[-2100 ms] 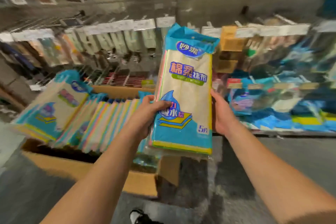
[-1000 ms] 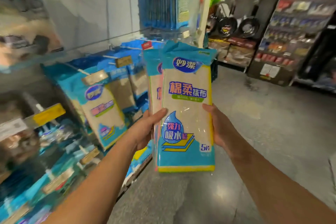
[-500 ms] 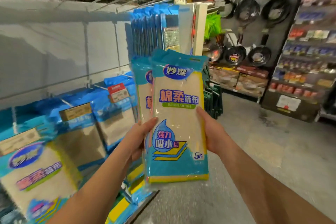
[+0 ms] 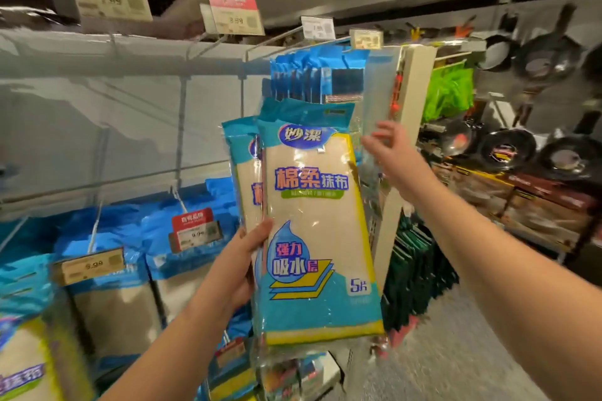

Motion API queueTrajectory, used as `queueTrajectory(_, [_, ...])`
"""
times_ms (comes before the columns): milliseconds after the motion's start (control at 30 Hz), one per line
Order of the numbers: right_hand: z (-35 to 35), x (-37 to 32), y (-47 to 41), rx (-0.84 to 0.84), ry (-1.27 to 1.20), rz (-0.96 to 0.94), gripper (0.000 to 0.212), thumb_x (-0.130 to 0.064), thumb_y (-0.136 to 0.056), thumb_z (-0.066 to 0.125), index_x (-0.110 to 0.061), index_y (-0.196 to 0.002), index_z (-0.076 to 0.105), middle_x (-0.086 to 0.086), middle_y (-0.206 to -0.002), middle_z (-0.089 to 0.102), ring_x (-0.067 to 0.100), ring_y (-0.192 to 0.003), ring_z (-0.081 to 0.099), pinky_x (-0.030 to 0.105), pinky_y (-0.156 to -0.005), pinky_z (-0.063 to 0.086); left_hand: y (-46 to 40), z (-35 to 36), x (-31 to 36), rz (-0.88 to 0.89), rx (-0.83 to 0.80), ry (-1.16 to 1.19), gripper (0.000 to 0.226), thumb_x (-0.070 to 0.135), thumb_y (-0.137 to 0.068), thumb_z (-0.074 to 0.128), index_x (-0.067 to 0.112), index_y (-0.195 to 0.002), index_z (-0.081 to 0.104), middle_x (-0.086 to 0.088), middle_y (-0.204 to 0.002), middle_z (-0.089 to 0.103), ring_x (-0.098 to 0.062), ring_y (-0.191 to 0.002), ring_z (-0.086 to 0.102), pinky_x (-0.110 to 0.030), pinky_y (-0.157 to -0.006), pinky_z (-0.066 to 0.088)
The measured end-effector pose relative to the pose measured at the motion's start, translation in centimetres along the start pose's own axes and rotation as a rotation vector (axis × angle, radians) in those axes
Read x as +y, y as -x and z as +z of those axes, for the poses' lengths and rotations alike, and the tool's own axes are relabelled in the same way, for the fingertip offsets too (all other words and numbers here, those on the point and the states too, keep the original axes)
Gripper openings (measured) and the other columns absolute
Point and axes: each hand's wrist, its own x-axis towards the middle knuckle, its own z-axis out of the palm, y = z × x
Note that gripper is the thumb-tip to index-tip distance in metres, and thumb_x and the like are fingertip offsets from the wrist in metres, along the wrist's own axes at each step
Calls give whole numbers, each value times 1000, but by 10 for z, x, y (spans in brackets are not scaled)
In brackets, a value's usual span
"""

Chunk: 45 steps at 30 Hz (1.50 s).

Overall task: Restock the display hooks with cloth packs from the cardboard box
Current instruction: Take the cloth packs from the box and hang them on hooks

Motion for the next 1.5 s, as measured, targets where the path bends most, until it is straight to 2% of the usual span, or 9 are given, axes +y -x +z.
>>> queueTrajectory(167, [5,-30,-112,-39,249,-272,56,-41,-92,65,-17,-139,45,-2,-132,50,8,-114,51,24,-94,43,-58,8,26,107,2,-6,61,27,-77,72,10,-133,54,-19,-115,73,-37,-100,73,-53,-80,61])
queueTrajectory(233, [10,-35,-146,-123,203,-212,48,-42,-90,68,-23,-131,52,-6,-119,59,6,-99,58,20,-77,46,-78,13,37,131,-13,-8,64,25,-76,71,10,-136,53,-20,-117,72,-37,-100,72,-55,-83,60])
queueTrajectory(433, [28,-39,-210,-167,-257,-67,12,-26,-89,72,-21,-93,62,6,-96,70,16,-79,65,28,-67,50,-124,23,63,182,-21,-50,68,24,-78,79,9,-138,51,-21,-121,70,-39,-106,70,-54,-86,59])
queueTrajectory(600, [40,-47,-236,-306,-536,81,15,-28,-93,66,-18,-101,59,11,-107,73,29,-100,71,45,-89,55,-146,32,74,268,24,-67,65,21,-79,78,11,-137,50,-19,-120,71,-35,-100,73,-50,-82,61])
queueTrajectory(800, [46,-52,-256,-304,-621,120,23,-29,-90,70,-16,-101,55,11,-104,75,25,-86,75,41,-71,62,-157,44,75,326,68,-72,59,20,-83,77,12,-136,51,-16,-121,71,-32,-101,73,-44,-79,62])
queueTrajectory(967, [43,-56,-262,-271,-672,157,30,-31,-87,74,-17,-100,52,8,-92,72,21,-76,76,41,-71,63,-161,59,75,370,104,-54,57,19,-80,67,12,-134,51,-15,-115,74,-29,-93,75,-47,-79,62])
queueTrajectory(1133, [43,-57,-268,-277,-782,164,48,-25,-82,79,-12,-119,51,12,-102,68,27,-81,75,45,-69,62,-161,69,79,393,150,-59,61,20,-76,69,10,-134,52,-15,-106,76,-27,-83,76,-45,-73,63])
queueTrajectory(1300, [48,-54,-273,-260,-777,182,39,-23,-83,78,-9,-109,52,13,-99,69,27,-75,75,47,-71,62,-161,72,82,400,185,-64,67,23,-74,70,11,-137,51,-15,-104,76,-27,-80,76,-45,-69,64])
queueTrajectory(1500, [47,-56,-271,-248,-859,182,53,-23,-81,80,-10,-122,50,12,-101,68,25,-70,75,41,-64,63,-157,74,85,410,211,-74,60,25,-74,70,9,-129,54,-12,-91,78,-25,-71,76,-40,-57,62])
